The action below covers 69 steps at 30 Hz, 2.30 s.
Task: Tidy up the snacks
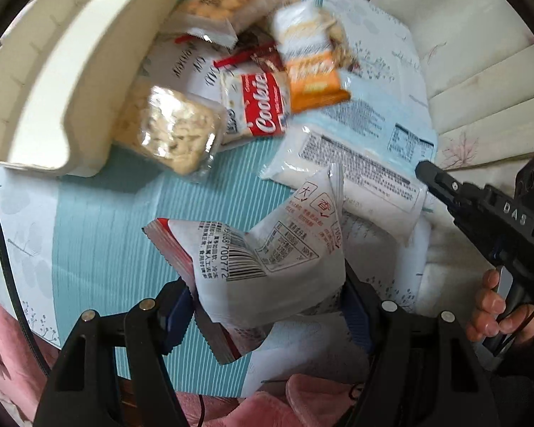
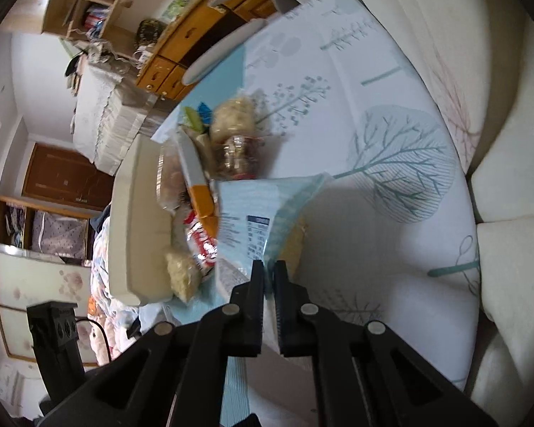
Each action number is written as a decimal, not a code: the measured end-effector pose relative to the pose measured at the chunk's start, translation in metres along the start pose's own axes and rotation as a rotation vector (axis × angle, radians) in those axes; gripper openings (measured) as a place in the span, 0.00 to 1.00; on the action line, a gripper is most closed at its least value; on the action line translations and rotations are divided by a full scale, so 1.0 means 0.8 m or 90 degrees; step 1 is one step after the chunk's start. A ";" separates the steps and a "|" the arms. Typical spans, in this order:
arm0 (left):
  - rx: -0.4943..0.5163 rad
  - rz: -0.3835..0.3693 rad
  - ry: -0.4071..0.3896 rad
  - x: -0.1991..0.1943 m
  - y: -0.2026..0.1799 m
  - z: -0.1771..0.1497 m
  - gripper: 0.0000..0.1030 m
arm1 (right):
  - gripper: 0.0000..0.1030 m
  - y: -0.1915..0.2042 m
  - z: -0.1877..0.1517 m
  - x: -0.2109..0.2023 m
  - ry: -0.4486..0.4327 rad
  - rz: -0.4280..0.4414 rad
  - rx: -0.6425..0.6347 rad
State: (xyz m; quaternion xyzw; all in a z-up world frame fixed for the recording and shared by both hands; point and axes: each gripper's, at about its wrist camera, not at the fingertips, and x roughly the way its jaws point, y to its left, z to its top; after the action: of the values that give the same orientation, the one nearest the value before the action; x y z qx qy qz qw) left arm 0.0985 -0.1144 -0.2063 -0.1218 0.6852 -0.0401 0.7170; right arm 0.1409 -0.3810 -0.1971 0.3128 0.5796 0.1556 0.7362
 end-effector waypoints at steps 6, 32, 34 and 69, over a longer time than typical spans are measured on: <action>0.006 -0.019 -0.046 -0.035 -0.007 0.011 0.69 | 0.05 0.038 -0.019 -0.023 -0.028 -0.015 -0.056; 0.180 -0.085 -0.266 -0.196 0.128 0.061 0.70 | 0.05 0.248 -0.095 -0.064 -0.240 0.026 -0.075; 0.184 -0.076 -0.276 -0.203 0.150 0.069 0.70 | 0.05 0.267 -0.096 -0.054 -0.249 0.037 -0.081; 0.152 0.067 -0.247 -0.187 0.266 0.118 0.78 | 0.46 0.396 -0.108 0.088 -0.204 -0.015 -0.152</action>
State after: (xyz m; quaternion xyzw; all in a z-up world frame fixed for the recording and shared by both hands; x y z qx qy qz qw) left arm 0.1601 0.1363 -0.1063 -0.0054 0.5306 -0.0596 0.8455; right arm 0.1204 -0.0758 -0.0586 0.2372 0.4365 0.1626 0.8525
